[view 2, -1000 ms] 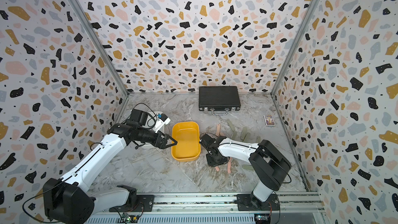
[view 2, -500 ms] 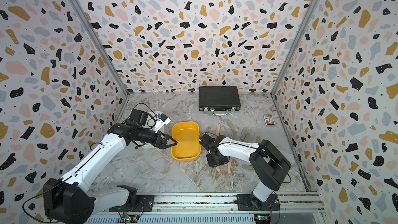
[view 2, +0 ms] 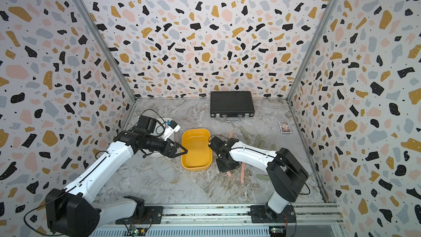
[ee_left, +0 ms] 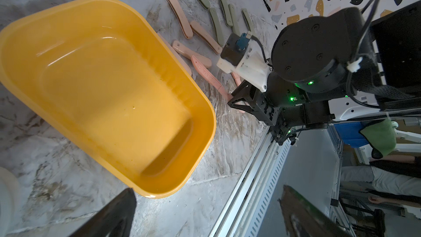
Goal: Place the fruit knives into the storage box by color
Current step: Pick up the fruit knife from the center of the board, then place the fruit knife in the storage box.
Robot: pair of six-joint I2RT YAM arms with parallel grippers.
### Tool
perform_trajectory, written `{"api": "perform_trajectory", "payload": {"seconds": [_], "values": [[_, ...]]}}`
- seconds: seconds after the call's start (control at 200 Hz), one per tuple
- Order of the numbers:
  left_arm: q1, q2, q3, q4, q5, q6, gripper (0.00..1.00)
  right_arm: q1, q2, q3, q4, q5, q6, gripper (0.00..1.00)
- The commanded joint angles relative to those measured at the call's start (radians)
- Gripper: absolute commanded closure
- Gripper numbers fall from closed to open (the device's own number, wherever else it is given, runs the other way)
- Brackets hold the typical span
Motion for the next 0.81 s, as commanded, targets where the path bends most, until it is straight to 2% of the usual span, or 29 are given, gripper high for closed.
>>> {"api": "perform_trajectory", "payload": {"seconds": [0.0,0.25,0.526,0.801], "values": [[0.015,-0.022,0.015,-0.009,0.002,0.009,0.01,-0.006,-0.028,0.088,-0.072,0.032,-0.039,0.84],[0.069,-0.035,0.023,-0.015,0.020,0.008,0.01,-0.006,0.061,0.307,-0.147,0.033,-0.099,0.85],[0.122,-0.043,0.017,-0.021,0.054,0.009,0.01,0.004,0.204,0.544,-0.151,-0.052,-0.101,0.85],[0.136,-0.038,0.006,-0.018,0.057,0.017,0.01,0.038,0.339,0.643,-0.080,-0.150,-0.046,0.85]]}}
